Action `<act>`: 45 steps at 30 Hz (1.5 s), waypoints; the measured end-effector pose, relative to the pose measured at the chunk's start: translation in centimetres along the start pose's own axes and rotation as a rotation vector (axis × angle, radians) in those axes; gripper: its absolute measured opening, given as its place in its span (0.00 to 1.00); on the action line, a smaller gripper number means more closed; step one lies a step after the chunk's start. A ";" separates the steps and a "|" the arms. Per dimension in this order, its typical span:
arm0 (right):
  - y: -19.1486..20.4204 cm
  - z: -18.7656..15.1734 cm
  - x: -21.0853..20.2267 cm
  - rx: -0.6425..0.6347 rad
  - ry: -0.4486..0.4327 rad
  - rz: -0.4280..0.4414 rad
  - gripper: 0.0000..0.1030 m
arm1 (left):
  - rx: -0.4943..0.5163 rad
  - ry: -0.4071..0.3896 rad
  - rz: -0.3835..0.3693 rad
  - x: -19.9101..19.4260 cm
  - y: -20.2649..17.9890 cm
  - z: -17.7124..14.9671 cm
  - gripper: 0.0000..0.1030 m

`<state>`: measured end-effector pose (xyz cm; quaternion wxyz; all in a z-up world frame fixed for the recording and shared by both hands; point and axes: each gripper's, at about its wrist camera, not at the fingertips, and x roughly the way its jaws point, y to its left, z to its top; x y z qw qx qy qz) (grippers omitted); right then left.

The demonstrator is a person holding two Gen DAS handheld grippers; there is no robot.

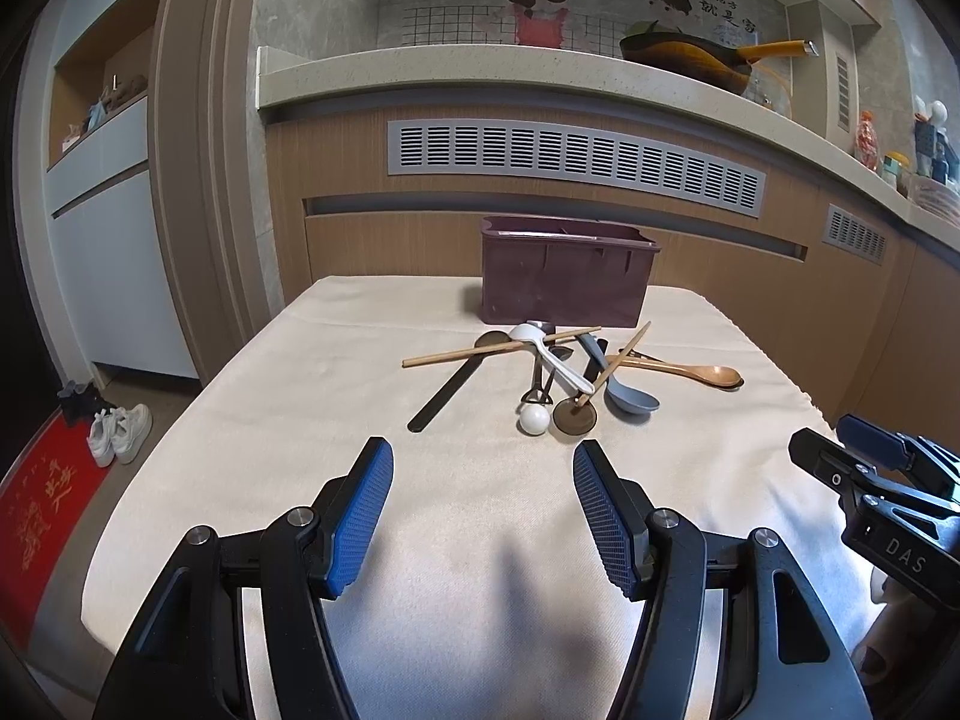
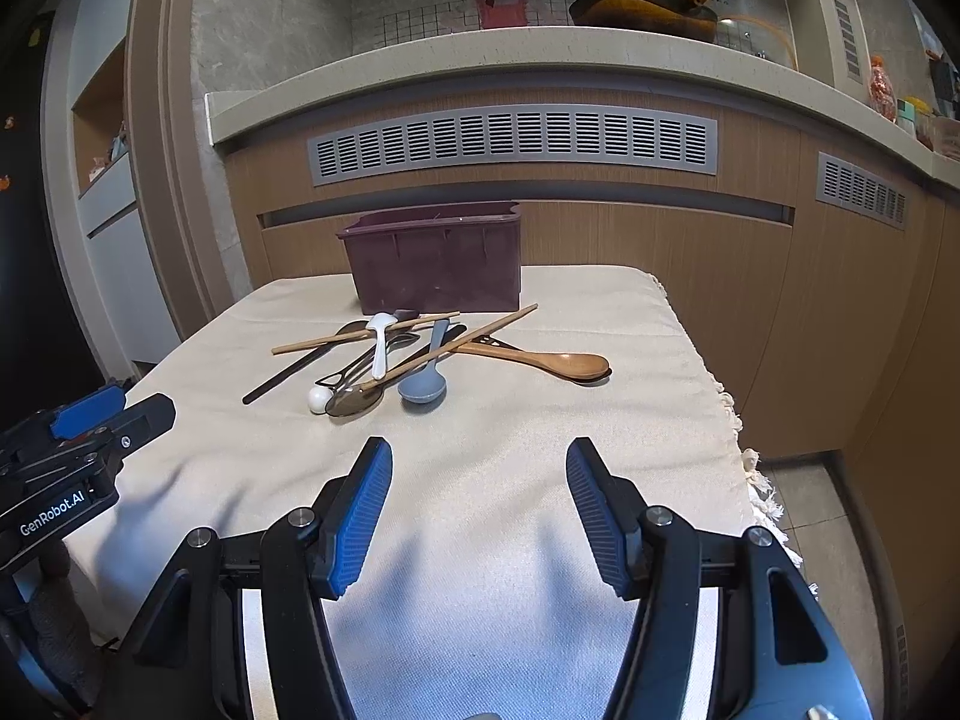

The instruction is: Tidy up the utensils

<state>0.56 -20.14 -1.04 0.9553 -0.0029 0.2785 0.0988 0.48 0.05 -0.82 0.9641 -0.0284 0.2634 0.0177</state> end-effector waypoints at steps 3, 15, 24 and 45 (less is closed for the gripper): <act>0.0 0.0 0.0 0.000 0.001 0.000 0.57 | 0.000 0.000 0.001 0.0 0.0 -0.1 0.61; -0.1 -0.1 0.2 0.002 0.011 0.001 0.57 | -0.001 0.002 0.001 0.0 0.1 -0.1 0.61; -0.1 -0.1 0.2 0.004 0.016 0.001 0.57 | -0.001 0.004 0.001 0.0 0.1 -0.1 0.61; -0.1 -0.1 0.4 0.005 0.019 0.006 0.57 | -0.009 0.018 -0.005 0.2 0.3 -0.4 0.61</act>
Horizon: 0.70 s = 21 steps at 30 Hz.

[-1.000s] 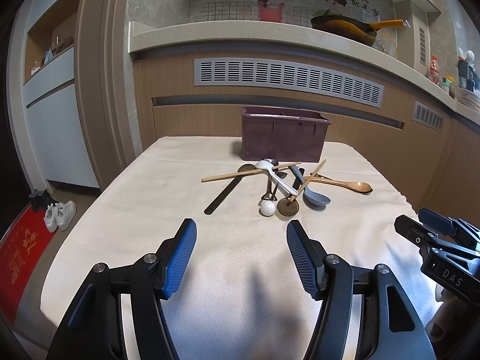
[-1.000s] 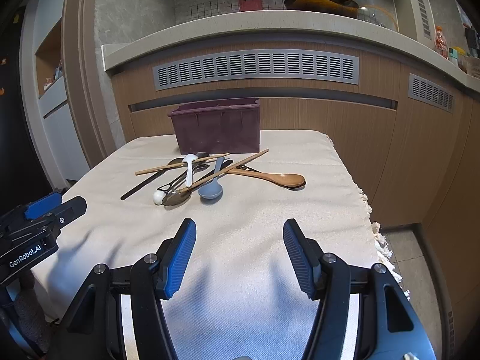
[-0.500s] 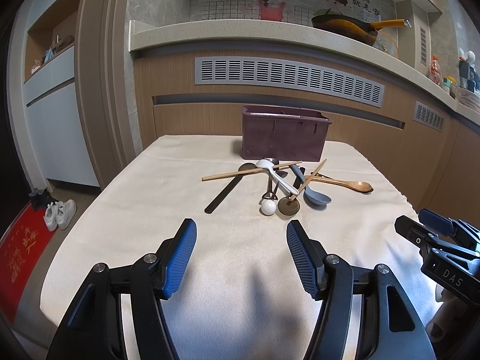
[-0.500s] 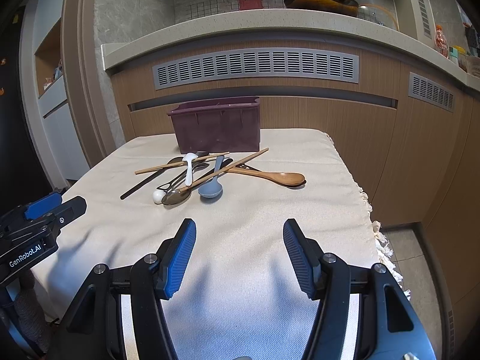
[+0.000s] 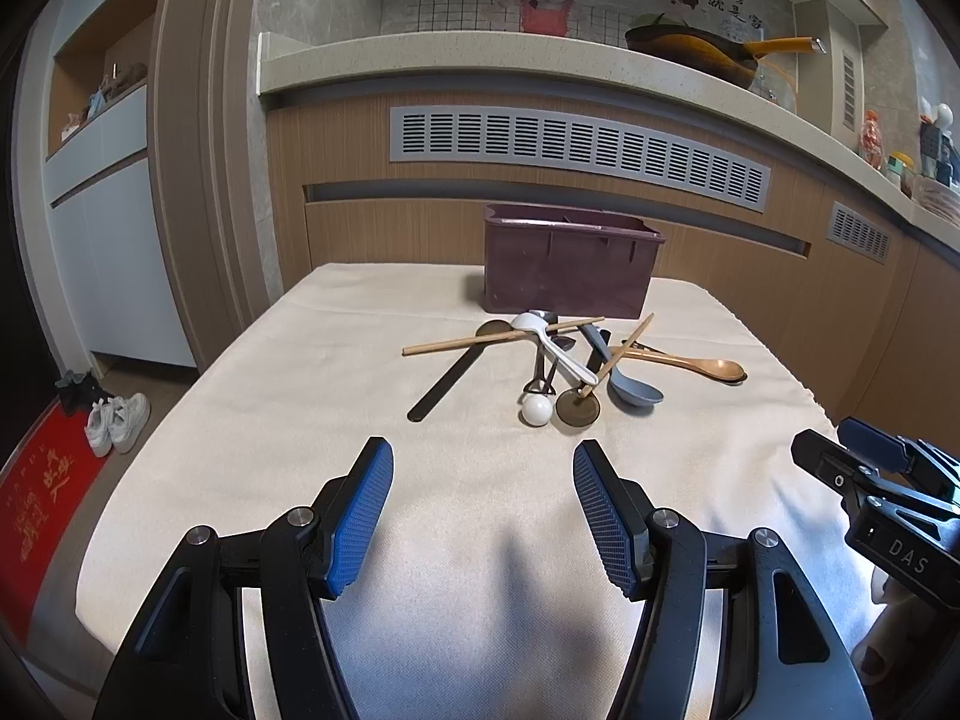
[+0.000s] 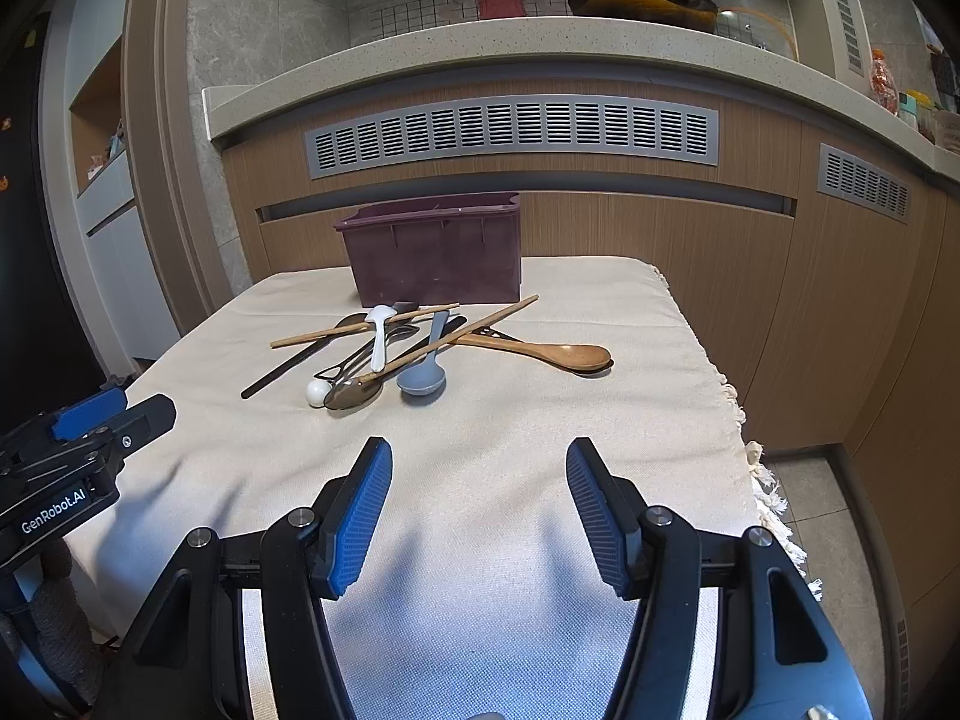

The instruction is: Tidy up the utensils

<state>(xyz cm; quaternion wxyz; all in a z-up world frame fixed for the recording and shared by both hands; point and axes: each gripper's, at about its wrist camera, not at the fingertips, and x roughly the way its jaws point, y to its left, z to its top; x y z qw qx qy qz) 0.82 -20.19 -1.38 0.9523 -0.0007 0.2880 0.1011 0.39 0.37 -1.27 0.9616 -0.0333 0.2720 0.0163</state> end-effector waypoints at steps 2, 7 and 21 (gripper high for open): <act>-0.1 0.1 0.2 -0.001 0.004 0.009 0.57 | -0.003 0.003 0.000 0.0 0.1 -0.1 0.61; -0.2 1.9 1.2 -0.038 -0.011 0.017 0.57 | 0.000 0.016 -0.047 0.7 0.4 1.0 0.60; 0.1 10.3 11.4 -0.175 0.109 0.123 0.57 | -0.043 0.191 -0.294 10.8 2.3 10.0 0.60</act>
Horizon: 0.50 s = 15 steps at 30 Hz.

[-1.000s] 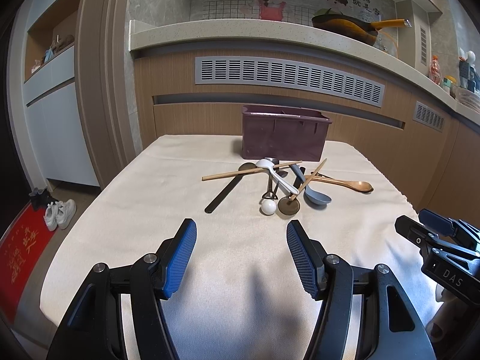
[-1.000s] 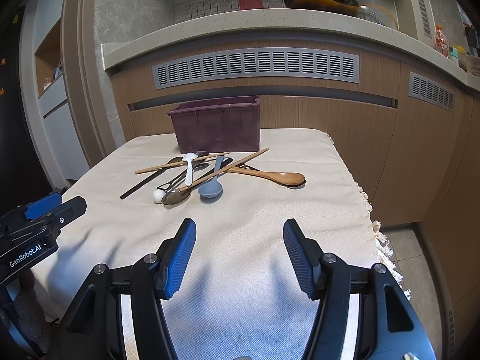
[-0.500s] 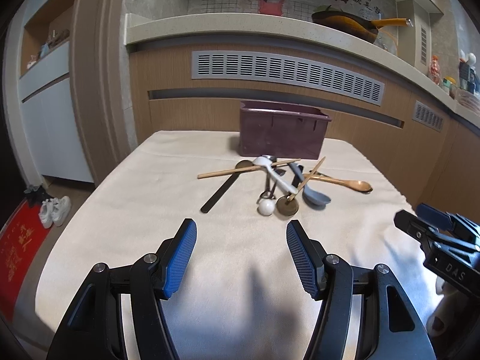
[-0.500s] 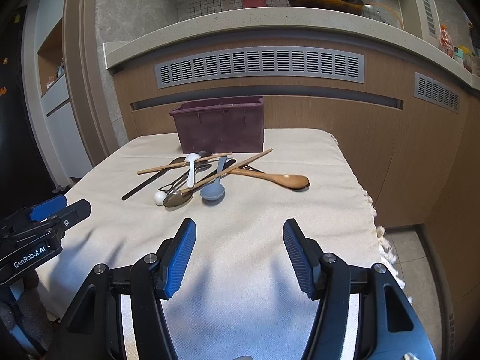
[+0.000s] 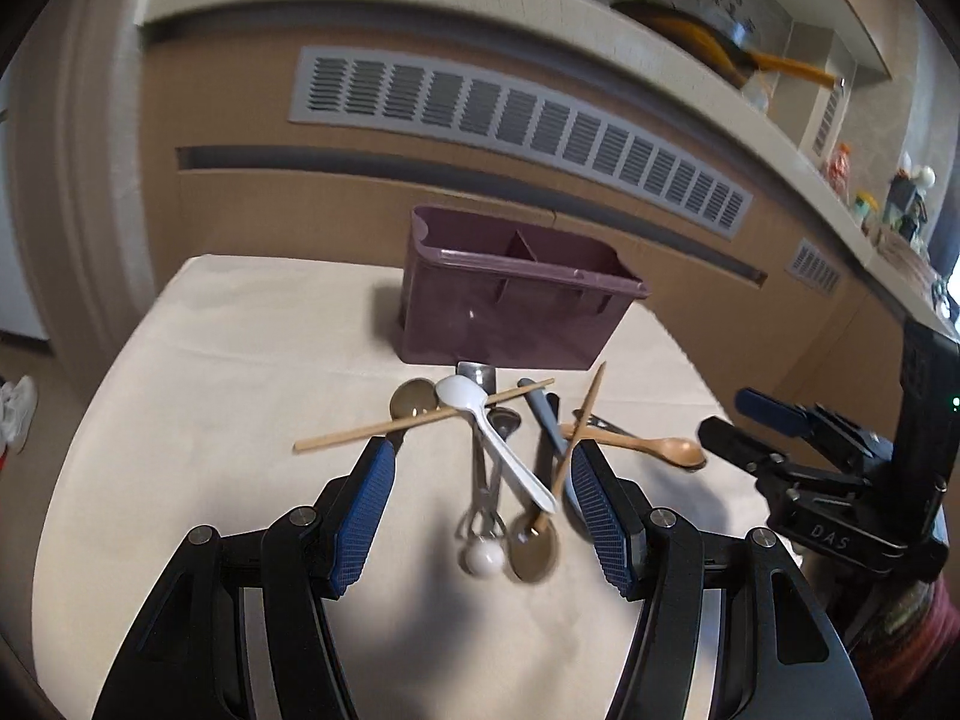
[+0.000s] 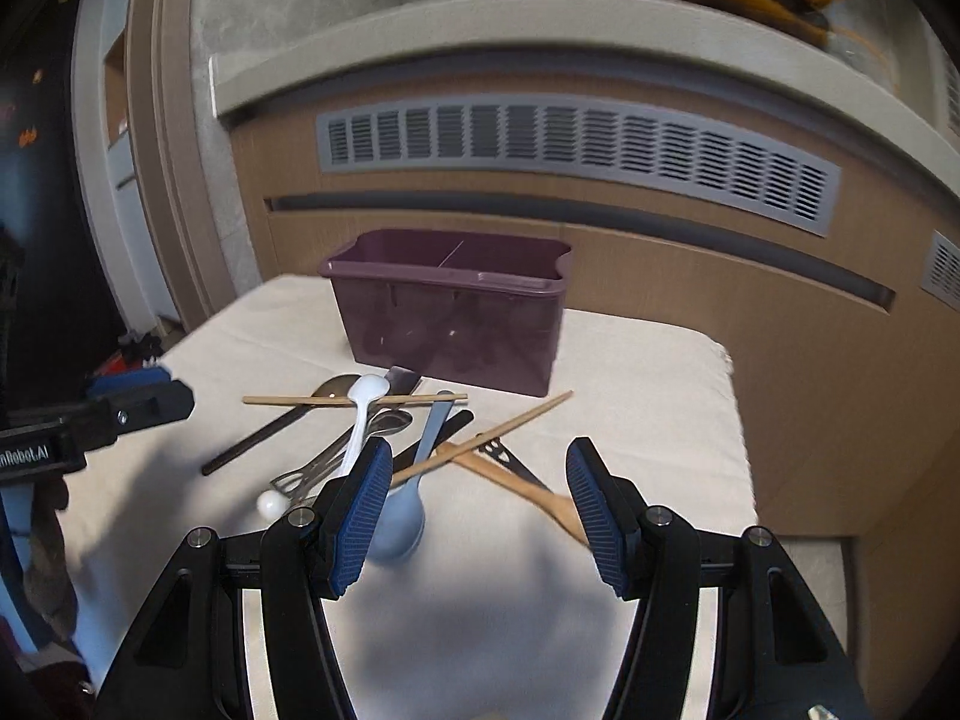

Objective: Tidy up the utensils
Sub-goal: 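Grasp the white plastic spoon with the left tool while the right tool grasps the wooden spoon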

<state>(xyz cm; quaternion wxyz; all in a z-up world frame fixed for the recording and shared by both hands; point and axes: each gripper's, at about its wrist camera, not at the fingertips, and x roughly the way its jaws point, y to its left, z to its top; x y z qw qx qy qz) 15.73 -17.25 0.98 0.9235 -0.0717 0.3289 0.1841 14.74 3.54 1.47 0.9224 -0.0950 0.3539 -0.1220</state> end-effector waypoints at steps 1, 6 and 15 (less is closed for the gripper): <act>0.2 0.2 1.1 -0.014 0.024 0.023 0.56 | 0.017 0.013 0.001 0.7 0.2 0.6 0.60; 0.0 0.3 5.2 -0.099 0.115 0.083 0.48 | 0.136 0.133 -0.019 5.5 0.8 2.2 0.60; -5.3 -1.7 8.5 -0.067 0.241 0.062 0.48 | 0.019 0.237 -0.043 11.3 4.4 3.3 0.60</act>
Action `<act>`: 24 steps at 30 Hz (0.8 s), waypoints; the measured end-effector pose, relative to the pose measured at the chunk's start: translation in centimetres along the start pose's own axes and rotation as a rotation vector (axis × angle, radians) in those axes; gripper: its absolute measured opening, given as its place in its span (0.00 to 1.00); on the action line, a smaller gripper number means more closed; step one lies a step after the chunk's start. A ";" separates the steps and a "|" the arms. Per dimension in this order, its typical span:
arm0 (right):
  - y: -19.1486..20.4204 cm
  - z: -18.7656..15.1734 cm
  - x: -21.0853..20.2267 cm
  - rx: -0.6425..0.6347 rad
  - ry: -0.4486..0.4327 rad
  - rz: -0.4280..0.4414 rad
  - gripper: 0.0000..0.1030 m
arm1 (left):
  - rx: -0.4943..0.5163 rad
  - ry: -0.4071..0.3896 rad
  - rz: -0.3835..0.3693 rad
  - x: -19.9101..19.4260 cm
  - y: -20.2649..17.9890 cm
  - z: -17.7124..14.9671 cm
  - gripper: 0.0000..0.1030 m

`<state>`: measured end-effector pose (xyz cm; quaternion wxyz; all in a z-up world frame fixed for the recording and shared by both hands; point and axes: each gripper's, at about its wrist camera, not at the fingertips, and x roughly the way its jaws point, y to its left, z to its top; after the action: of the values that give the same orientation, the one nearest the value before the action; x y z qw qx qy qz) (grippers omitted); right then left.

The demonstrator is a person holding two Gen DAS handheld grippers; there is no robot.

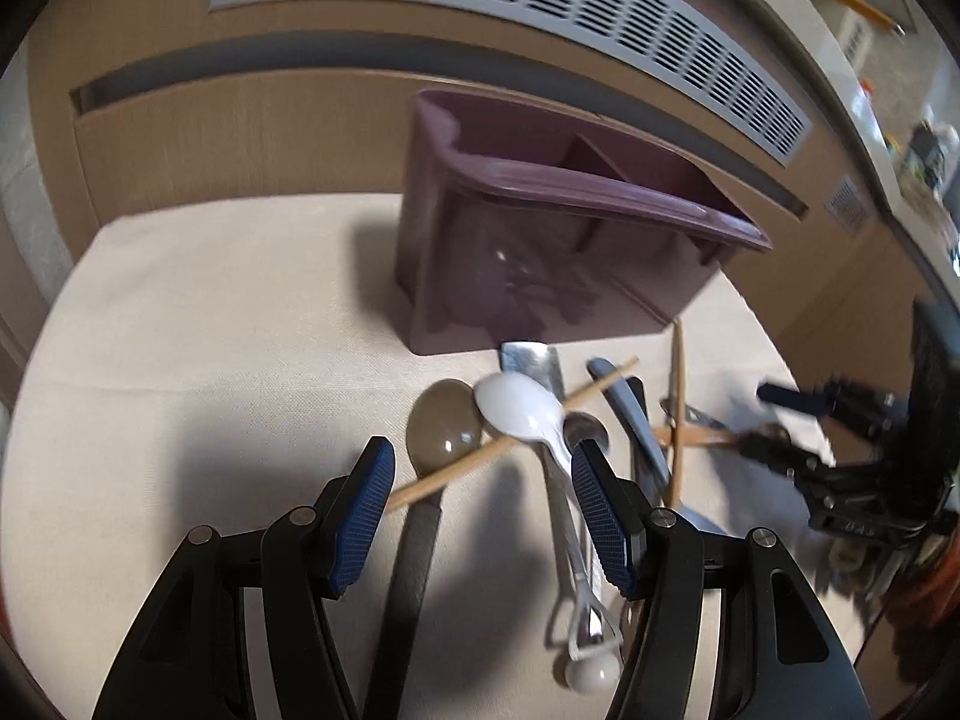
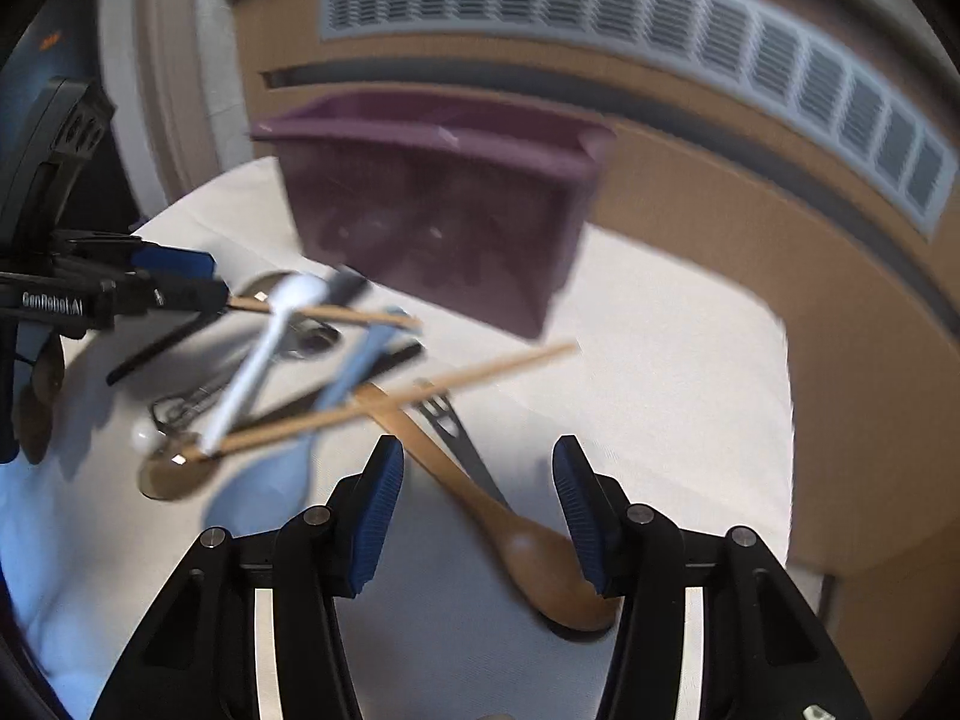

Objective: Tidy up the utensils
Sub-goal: 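Grasp the white plastic spoon with the left tool while the right tool grasps the wooden spoon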

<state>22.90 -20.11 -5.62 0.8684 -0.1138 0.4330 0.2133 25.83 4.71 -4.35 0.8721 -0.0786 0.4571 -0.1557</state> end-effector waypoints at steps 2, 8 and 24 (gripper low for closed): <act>-0.9 -0.6 0.8 0.046 0.047 0.018 0.48 | -0.017 0.010 0.007 0.5 0.6 0.1 0.60; 1.5 -1.6 0.0 0.041 0.086 0.124 0.48 | -0.031 0.059 0.002 1.0 0.6 -0.6 0.60; 5.3 1.2 1.9 -0.100 0.065 0.109 0.14 | -0.040 0.036 -0.018 -1.5 -2.8 -1.2 0.60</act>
<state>22.33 -14.47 -6.51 0.8342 -0.1400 0.4554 0.2779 23.49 2.63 -3.12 0.8607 -0.0973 0.4749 -0.1558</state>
